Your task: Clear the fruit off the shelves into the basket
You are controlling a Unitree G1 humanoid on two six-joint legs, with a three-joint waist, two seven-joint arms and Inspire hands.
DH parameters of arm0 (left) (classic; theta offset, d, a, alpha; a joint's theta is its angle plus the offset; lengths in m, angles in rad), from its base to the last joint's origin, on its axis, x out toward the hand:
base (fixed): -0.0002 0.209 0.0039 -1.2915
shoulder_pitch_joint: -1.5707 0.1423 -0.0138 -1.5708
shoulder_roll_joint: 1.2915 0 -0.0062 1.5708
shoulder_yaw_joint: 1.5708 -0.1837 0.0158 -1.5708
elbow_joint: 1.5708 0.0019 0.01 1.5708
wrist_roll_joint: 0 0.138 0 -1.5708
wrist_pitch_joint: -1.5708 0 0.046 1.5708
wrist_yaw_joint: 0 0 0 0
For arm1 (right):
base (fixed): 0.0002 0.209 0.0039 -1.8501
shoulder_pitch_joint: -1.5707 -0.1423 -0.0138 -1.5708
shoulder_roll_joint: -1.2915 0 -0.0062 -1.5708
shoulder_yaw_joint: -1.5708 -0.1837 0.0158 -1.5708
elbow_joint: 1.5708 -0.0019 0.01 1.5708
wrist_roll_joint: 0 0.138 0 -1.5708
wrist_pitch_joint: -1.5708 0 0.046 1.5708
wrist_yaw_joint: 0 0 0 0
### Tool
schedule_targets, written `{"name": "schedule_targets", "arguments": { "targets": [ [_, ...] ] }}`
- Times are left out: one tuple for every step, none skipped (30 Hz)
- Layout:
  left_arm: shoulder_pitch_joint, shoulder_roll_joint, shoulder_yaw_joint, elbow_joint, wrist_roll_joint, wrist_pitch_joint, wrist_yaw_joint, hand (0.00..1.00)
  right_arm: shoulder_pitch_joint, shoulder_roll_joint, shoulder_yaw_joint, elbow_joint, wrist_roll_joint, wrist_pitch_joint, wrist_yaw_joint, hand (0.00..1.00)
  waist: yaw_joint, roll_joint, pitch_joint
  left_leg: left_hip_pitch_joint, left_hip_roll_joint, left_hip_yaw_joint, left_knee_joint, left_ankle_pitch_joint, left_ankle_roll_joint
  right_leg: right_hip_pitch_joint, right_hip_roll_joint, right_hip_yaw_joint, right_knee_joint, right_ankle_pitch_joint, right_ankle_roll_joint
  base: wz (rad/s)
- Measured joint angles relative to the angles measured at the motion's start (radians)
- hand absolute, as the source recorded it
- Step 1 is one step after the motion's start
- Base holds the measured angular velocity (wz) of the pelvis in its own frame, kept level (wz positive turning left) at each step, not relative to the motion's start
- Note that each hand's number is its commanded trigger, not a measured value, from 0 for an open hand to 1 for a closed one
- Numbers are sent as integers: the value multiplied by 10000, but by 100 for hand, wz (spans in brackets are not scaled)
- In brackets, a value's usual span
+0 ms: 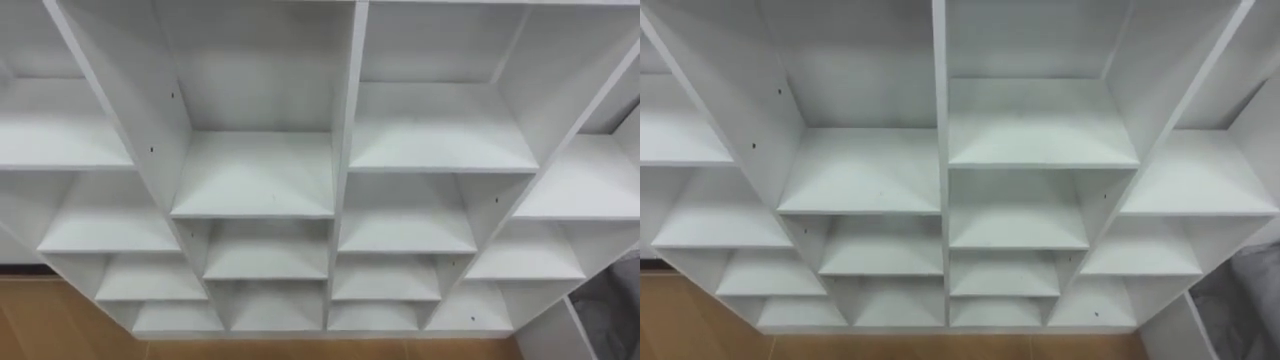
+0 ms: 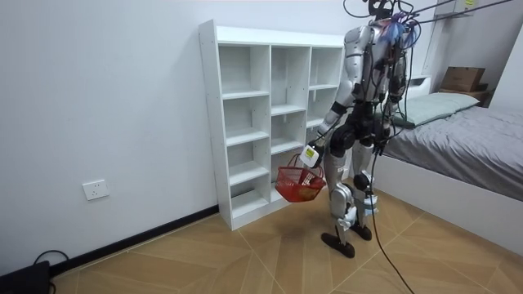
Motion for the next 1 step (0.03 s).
{"name": "schedule_targets", "arguments": {
  "targets": [
    [3, -7, 0, 0, 0, 18, 15, 100, 2, 0, 4, 1, -4, 0, 0, 0, 1, 4, 0, -1, -13, 0, 0, -2, 2, 1, 8, -1, 2, -3, 5, 0]
  ]
}}
